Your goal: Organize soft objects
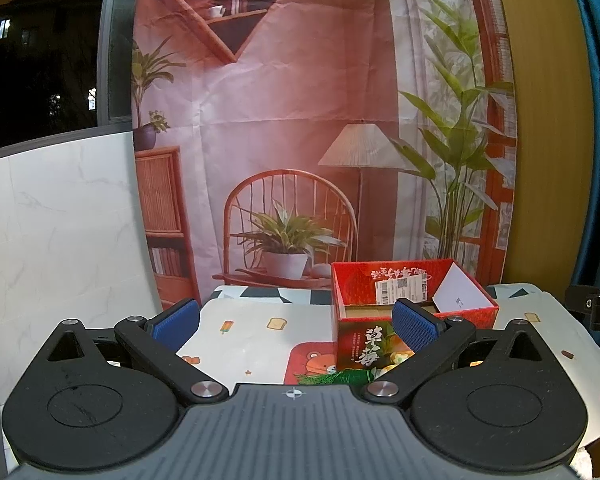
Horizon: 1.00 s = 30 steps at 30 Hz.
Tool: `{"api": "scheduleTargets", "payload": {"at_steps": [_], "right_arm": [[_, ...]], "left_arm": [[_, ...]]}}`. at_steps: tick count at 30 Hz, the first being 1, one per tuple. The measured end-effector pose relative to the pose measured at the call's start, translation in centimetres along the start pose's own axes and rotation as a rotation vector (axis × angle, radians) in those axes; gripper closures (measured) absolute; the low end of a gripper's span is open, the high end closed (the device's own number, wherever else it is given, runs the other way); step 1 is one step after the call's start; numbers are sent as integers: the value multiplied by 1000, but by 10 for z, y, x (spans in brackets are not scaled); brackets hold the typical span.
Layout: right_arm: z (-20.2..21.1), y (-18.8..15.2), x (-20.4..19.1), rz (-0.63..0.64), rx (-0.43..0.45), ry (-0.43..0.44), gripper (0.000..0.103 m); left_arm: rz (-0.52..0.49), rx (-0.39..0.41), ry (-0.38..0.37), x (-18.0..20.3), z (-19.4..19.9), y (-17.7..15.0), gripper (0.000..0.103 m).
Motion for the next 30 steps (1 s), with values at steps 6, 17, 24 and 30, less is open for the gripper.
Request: {"api": "scheduleTargets", "payload": {"at_steps": [6, 17, 24, 30], "right_arm": [[0, 0, 0, 1, 2, 2, 0], [0, 0, 0, 0, 1, 2, 0], [-1, -2, -1, -2, -5, 8, 0], [-4, -12, -1, -33, 19, 59, 0]], "left_arm": [[1, -2, 0, 1, 0, -1, 0], [3, -10, -1, 2, 0, -5, 0], [7, -21, -5, 0, -2, -6, 0], [-26, 13, -20, -1, -11, -14, 0]]}}
Point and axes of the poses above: each gripper's, at about its wrist camera, not at the fingertips, and z roughly against the way its jaws point, x to its right, y to its top, the point moved 3 cm from there along -z, roughly the way its jaws point, and after that the axes turned 15 degrees about z, right-handed, at the moved point
